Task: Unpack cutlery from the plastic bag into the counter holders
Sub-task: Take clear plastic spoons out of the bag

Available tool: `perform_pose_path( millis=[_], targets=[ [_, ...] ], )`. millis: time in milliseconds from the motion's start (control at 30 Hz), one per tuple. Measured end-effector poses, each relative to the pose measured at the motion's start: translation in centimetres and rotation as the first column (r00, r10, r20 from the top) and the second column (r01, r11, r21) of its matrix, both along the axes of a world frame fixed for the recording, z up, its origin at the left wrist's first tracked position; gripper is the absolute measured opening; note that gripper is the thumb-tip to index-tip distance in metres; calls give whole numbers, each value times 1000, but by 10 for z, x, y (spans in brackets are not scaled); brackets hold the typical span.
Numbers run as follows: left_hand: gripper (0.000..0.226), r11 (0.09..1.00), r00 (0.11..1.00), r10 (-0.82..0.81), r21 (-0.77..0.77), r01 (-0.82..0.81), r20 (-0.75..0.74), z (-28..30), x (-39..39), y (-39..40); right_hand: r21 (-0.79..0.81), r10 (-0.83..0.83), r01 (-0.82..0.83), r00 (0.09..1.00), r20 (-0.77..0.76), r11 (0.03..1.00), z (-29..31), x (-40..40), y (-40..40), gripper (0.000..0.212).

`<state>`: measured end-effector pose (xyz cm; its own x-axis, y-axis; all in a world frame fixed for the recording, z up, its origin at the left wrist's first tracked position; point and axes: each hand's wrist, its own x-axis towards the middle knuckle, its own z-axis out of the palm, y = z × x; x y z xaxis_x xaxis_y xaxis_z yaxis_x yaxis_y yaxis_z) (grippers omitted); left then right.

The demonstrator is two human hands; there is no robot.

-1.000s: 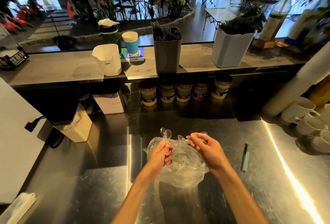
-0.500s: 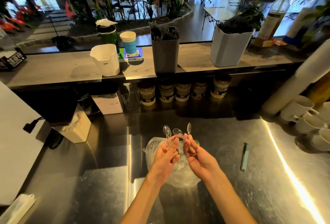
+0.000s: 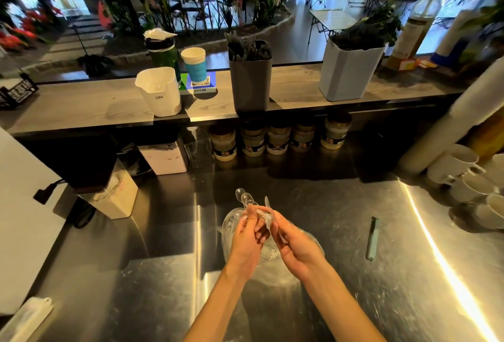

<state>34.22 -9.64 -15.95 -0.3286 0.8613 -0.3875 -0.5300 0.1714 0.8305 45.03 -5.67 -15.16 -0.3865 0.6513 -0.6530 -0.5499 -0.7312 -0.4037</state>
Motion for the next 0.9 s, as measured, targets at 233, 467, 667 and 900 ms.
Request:
perform_pose_path(
  millis=[233,467,667,900],
  targets=[
    [49,1000,990,28,-6,-30,-138,-1,-7,4,364,-9,-173,894,447,915,-7,7,-4,19],
    [44,999,999,-46,18,46,25,-2,-33,13,539,-8,-478,743,669,693,6,27,13,31],
    [40,918,909,-395,-106,383,-131,9,-34,10,555,-19,-712,608,794,431,28,25,32,37],
    [34,940,941,-320,-164,299,-114,4,-31,14,610,-197,-644,596,779,461,31,17,41,42]
  ],
)
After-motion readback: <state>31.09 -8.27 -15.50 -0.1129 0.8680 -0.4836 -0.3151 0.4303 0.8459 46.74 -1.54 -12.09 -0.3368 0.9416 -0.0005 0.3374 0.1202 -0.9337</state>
